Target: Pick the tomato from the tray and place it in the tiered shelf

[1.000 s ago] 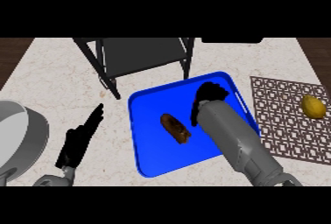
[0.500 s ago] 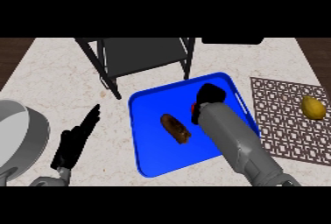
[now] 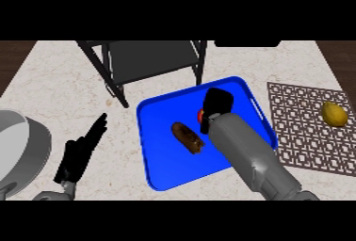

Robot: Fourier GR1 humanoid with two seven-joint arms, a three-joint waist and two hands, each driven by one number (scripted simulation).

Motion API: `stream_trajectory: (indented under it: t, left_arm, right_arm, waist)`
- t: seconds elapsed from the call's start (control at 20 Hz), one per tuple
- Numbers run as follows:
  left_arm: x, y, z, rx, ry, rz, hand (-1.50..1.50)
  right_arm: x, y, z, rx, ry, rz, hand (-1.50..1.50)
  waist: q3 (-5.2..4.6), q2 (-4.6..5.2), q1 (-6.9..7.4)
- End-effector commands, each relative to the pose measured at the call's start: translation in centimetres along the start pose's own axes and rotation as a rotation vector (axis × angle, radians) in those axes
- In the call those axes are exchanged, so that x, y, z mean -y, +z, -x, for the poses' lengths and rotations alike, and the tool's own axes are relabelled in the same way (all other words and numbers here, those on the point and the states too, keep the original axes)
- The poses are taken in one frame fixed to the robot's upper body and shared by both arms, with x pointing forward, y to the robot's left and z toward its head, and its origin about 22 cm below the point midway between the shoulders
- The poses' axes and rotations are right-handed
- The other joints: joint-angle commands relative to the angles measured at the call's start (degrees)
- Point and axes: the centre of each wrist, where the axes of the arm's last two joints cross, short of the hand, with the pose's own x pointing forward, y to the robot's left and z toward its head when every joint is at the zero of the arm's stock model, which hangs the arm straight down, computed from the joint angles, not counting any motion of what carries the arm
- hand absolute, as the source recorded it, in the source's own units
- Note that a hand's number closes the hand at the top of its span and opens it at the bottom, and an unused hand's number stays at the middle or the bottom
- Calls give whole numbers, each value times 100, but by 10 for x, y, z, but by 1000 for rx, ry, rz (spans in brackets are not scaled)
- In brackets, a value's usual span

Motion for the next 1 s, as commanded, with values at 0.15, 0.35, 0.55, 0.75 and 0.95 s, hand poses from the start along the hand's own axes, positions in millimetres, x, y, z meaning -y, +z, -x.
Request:
stream_trajectory:
  t: [0.15, 0.35, 0.55, 0.75, 0.95]
  left_arm:
    - [-3, 6, 9, -3, -9, -20, 0]
    - [3, 15, 22, -8, 6, -22, 0]
    - [0, 5, 14, -28, 3, -22, 0]
    - [0, 0, 7, -21, 17, -17, 0]
    - [-5, -2, 6, 13, 16, -12, 0]
  right_arm:
    - [-10, 39, 10, 330, -25, 50, 150]
    - [52, 71, 10, 360, -88, 162, 150]
    - [98, 96, 24, 367, -105, 346, 150]
    - [145, 138, 12, 404, -336, 452, 150]
    - [180, 155, 27, 430, -444, 532, 150]
  waist:
    - [5, -23, -149]
    - [3, -48, -189]
    - [3, -52, -241]
    - [5, -22, -148]
    - [4, 10, -74]
